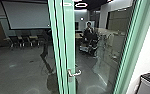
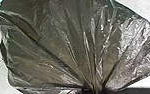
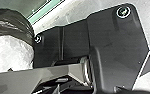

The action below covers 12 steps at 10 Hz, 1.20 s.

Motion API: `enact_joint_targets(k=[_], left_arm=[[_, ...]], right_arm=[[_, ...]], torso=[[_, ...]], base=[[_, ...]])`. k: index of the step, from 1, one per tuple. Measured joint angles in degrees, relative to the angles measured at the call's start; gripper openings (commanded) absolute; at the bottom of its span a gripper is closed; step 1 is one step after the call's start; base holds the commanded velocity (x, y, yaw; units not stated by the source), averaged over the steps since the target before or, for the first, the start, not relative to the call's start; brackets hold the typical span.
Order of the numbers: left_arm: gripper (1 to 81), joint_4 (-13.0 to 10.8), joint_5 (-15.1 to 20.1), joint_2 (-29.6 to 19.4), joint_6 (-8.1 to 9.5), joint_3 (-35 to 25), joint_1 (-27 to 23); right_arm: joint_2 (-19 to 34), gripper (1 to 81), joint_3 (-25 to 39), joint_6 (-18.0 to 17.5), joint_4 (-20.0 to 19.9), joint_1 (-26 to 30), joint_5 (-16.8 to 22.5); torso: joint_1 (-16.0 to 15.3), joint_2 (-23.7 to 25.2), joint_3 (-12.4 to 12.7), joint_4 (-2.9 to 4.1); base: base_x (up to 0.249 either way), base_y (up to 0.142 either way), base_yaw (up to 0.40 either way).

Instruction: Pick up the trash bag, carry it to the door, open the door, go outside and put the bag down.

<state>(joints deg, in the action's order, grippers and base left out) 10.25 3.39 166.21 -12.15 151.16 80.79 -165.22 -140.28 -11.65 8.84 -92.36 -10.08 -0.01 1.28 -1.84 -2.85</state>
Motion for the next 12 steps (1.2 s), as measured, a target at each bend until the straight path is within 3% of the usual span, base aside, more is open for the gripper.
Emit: enact_joint_targets(k=[12], left_arm=[[1.0, -0.2, 0.2, 0.3, 0.00, 0.0, 0.0]], right_arm=[[-0.2, 81.1, -0.1, 0.0, 0.1, 0.1, -0.1]], torso=[[0.0, 0.0, 0.0, 0.00]], base=[[0.000, 0.000, 0.200]])
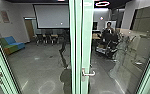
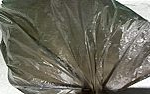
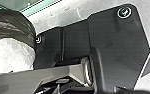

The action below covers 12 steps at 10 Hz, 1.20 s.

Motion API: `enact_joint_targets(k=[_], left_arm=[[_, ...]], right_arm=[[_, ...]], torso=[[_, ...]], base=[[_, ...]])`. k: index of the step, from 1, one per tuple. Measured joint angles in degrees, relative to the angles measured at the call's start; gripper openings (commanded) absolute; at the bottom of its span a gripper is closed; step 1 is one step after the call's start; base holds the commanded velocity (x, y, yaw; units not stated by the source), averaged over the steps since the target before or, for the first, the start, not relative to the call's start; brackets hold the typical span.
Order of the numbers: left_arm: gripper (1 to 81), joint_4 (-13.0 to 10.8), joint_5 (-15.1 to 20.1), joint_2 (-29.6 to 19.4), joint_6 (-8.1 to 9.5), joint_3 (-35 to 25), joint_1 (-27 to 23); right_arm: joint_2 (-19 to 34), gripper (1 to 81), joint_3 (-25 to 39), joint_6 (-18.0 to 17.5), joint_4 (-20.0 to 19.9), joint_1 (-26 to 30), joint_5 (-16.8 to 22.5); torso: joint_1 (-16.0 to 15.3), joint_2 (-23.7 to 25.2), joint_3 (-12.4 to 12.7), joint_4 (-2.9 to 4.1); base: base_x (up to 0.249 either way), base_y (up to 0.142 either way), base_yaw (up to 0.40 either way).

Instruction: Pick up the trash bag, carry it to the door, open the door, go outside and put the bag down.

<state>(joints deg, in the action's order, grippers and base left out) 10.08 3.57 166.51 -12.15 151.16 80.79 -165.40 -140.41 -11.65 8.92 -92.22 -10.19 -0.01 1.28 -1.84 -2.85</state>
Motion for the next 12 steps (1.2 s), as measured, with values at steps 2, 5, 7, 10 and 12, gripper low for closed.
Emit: enact_joint_targets(k=[2, 5, 7, 10, 12], left_arm=[[1.0, 0.0, 0.0, 0.0, 0.00, 0.0, 0.1], [1.0, 0.0, 0.1, 0.0, 0.00, 0.0, 0.2], [1.0, 0.0, 0.0, 0.0, 0.00, 0.0, -0.1], [1.0, 0.1, 0.0, 0.0, 0.00, 0.0, -0.1], [1.0, 0.1, 0.0, 0.0, 0.02, 0.0, -0.2]], right_arm=[[0.0, 81.1, -0.1, 0.0, 0.0, 0.0, 0.1], [-0.1, 81.1, -0.2, 0.0, 0.0, 0.1, 0.1], [-0.2, 81.1, -0.2, 0.0, 0.0, 0.0, 0.1], [-0.2, 81.1, -0.2, 0.0, 0.0, 0.0, 0.1], [-0.2, 81.1, -0.2, 0.0, 0.0, 0.0, 0.1]], torso=[[0.0, 0.0, 0.0, 0.00], [0.0, 0.0, 0.0, 0.00], [0.0, 0.0, 0.0, 0.00], [0.0, 0.0, 0.0, 0.00], [0.0, 0.0, 0.0, 0.00]], base=[[0.000, 0.000, 0.168], [0.000, 0.000, 0.037], [0.000, 0.000, 0.000], [0.000, 0.000, 0.000], [0.000, 0.000, 0.000]])
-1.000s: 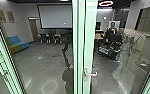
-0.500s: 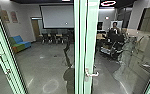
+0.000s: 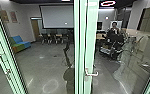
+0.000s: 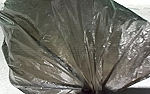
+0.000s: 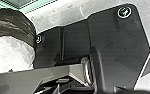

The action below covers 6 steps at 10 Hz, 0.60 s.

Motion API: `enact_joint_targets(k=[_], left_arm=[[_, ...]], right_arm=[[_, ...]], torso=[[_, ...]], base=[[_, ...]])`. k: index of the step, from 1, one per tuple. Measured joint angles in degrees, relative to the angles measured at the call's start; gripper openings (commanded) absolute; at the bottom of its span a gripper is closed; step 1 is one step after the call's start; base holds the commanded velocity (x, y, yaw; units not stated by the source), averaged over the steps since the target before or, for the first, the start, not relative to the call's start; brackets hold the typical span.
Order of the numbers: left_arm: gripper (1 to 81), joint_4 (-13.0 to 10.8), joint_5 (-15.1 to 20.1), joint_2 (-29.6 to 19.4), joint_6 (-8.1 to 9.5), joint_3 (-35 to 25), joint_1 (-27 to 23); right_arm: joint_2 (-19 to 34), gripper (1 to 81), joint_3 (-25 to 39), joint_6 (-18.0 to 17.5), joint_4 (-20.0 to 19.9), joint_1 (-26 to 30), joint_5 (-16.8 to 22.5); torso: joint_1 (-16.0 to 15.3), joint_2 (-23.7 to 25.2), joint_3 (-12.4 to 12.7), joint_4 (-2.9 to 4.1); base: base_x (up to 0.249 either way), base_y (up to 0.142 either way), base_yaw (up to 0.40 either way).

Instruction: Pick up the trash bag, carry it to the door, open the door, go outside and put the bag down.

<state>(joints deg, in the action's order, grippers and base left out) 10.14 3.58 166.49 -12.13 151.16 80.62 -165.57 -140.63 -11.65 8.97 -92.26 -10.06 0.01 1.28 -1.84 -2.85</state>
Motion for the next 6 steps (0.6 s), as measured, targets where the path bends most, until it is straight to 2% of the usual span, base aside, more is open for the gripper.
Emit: enact_joint_targets(k=[4, 6], left_arm=[[1.0, 0.0, 0.5, 0.0, 0.01, 0.2, 0.6], [1.0, 0.0, -0.2, 0.0, 0.04, 0.2, -0.5]], right_arm=[[0.0, 81.1, 0.0, 0.0, 0.1, -1.2, 0.4], [0.0, 81.1, 0.0, 0.0, 0.0, 0.1, -0.2]], torso=[[0.1, 0.1, 0.0, 0.00], [0.0, 0.0, 0.0, 0.00]], base=[[0.099, 0.000, 0.000], [0.127, 0.000, 0.000]])
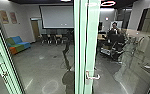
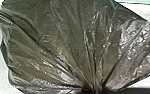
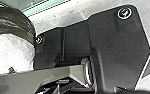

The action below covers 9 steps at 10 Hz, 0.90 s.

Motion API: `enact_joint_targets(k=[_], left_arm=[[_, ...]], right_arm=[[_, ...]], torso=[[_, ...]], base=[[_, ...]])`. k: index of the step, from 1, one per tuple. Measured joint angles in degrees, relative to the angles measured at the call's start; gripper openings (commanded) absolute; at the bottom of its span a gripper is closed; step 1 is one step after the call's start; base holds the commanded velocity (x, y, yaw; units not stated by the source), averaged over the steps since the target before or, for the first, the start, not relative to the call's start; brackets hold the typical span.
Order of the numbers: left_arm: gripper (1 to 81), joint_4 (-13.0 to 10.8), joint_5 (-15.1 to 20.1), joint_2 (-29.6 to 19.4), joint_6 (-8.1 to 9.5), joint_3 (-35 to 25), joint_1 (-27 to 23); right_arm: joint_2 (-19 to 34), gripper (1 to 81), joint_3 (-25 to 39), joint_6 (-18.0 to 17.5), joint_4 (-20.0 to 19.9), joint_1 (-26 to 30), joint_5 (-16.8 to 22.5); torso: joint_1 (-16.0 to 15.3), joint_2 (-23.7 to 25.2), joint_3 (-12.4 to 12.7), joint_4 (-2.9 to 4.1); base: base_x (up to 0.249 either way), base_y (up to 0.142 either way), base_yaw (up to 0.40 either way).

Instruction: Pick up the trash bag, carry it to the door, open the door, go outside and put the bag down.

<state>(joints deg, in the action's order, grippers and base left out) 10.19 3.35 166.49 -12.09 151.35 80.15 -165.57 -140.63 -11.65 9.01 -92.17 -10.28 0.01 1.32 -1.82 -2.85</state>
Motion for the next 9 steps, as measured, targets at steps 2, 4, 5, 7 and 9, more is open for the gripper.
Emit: enact_joint_targets(k=[2, 4, 5, 7, 9], left_arm=[[1.0, 0.0, 0.4, 0.0, 0.00, 0.0, 0.5], [1.0, 0.0, 0.2, 0.0, 0.00, 0.0, 0.5], [1.0, 0.0, 0.3, 0.0, 0.00, 0.0, 0.5], [1.0, 0.0, 0.1, 0.0, 0.00, 0.0, 0.1], [1.0, 0.0, 0.0, 0.0, 0.00, 0.0, 0.0]], right_arm=[[0.0, 81.1, 0.0, 0.0, 0.0, -0.4, 0.2], [0.0, 81.1, 0.0, 0.0, 0.0, -0.2, 0.2], [0.0, 81.1, 0.0, 0.0, 0.0, -0.2, 0.2], [0.0, 81.1, 0.0, 0.0, 0.0, 0.1, 0.1], [0.0, 81.1, 0.0, 0.0, 0.0, 0.0, 0.0]], torso=[[0.0, 0.0, 0.0, 0.00], [0.0, 0.0, 0.0, 0.00], [0.0, 0.0, 0.0, 0.00], [-0.1, 0.0, 0.0, 0.00], [-0.1, 0.0, 0.0, 0.00]], base=[[0.137, 0.000, 0.000], [0.136, 0.000, 0.000], [0.121, 0.000, 0.000], [0.043, 0.000, 0.000], [0.000, 0.000, 0.000]])
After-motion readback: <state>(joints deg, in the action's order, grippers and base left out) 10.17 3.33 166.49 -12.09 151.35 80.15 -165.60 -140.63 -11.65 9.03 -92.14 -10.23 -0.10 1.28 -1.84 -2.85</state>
